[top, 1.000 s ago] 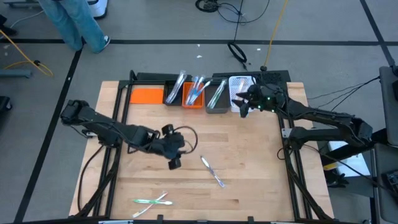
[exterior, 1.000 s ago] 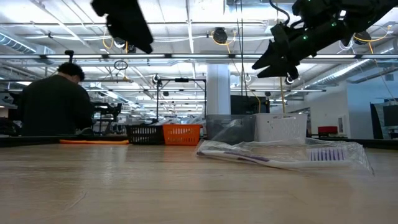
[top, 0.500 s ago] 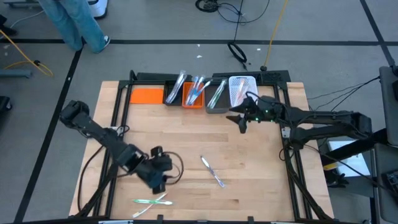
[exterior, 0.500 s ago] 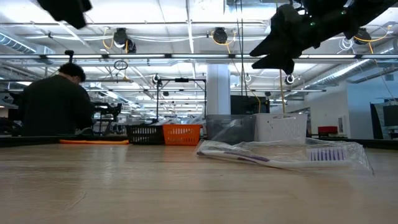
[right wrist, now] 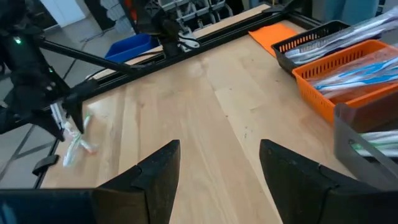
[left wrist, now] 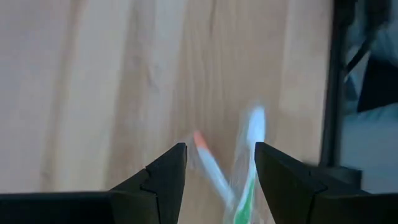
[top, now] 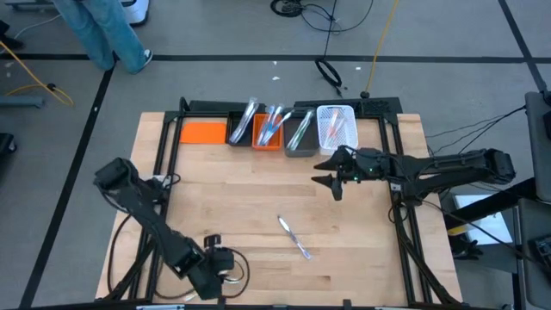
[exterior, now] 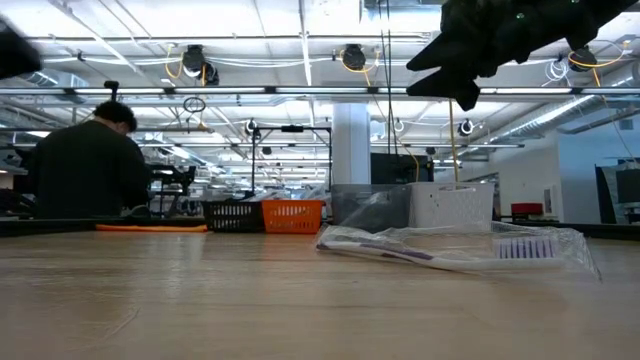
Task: Pick & Place Toothbrushes
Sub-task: Put the green toothbrush into the gray bin
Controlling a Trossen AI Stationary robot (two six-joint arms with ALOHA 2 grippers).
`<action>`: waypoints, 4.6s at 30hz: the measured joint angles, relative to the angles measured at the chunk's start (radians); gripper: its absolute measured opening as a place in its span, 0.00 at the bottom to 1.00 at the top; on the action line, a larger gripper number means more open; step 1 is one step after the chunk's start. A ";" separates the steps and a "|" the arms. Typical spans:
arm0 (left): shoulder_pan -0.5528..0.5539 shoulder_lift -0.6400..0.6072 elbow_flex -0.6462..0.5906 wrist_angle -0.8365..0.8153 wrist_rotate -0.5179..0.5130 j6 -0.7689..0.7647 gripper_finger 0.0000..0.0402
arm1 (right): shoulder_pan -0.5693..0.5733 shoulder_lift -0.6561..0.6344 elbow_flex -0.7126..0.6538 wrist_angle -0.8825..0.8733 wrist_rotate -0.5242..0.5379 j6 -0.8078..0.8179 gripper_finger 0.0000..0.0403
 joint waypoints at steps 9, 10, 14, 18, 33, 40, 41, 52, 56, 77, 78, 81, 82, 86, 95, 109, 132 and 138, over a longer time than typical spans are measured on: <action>-0.037 0.107 0.000 0.013 0.097 -0.063 0.48 | 0.116 0.019 0.000 -0.005 0.118 0.053 0.53; -0.039 0.115 0.000 0.020 0.102 -0.065 0.48 | 0.127 0.022 0.000 0.001 0.136 0.057 0.53; -0.043 0.140 0.000 0.055 0.114 -0.060 0.48 | 0.169 0.024 0.000 -0.001 0.187 0.061 0.53; -0.039 0.155 0.000 0.056 0.115 -0.057 0.48 | 0.200 0.024 0.000 -0.001 0.237 0.070 0.53; 0.014 0.139 0.000 0.047 0.195 -0.020 0.03 | 0.208 0.024 0.000 -0.002 0.239 0.055 0.52; 0.033 0.101 0.000 0.028 0.166 0.006 0.05 | 0.207 0.024 0.000 -0.002 0.239 0.052 0.52; 0.034 0.091 0.000 0.026 0.156 0.014 0.03 | 0.207 0.024 0.000 -0.002 0.239 0.052 0.51; 0.047 -0.067 0.000 0.043 -0.088 0.090 0.02 | 0.207 0.024 -0.028 0.012 0.239 0.052 0.51; 0.058 -0.100 0.000 0.050 -0.168 0.114 0.03 | 0.207 0.024 -0.095 0.124 0.238 0.065 0.51; 0.112 -0.109 0.000 0.051 -0.260 0.201 0.02 | 0.207 0.024 -0.183 0.343 0.231 0.056 0.50; 0.114 -0.111 0.000 0.051 -0.283 0.210 0.02 | 0.207 0.024 -0.183 0.343 0.230 0.056 0.50; 0.134 -0.117 0.000 0.083 -0.358 0.226 0.05 | 0.207 0.024 -0.183 0.343 0.214 0.056 0.50; 0.144 -0.117 0.000 0.099 -0.371 0.247 0.05 | 0.207 0.024 -0.183 0.343 0.203 0.056 0.50; 0.189 -0.116 0.000 0.217 -0.410 0.387 0.03 | 0.221 0.024 -0.183 0.344 0.181 0.054 0.50; 0.328 -0.116 0.000 0.543 -0.380 0.661 0.06 | 0.282 0.024 -0.183 0.421 0.181 -0.026 0.50; 0.524 -0.116 0.000 0.824 -0.126 0.786 0.05 | 0.286 0.034 -0.183 0.465 0.189 -0.067 0.50; 0.618 -0.116 0.000 0.871 -0.039 0.831 0.06 | 0.258 0.243 -0.095 0.655 0.205 -0.226 0.50; 0.618 -0.116 0.000 0.871 -0.039 0.837 0.05 | 0.258 0.288 -0.047 0.654 0.177 -0.230 0.50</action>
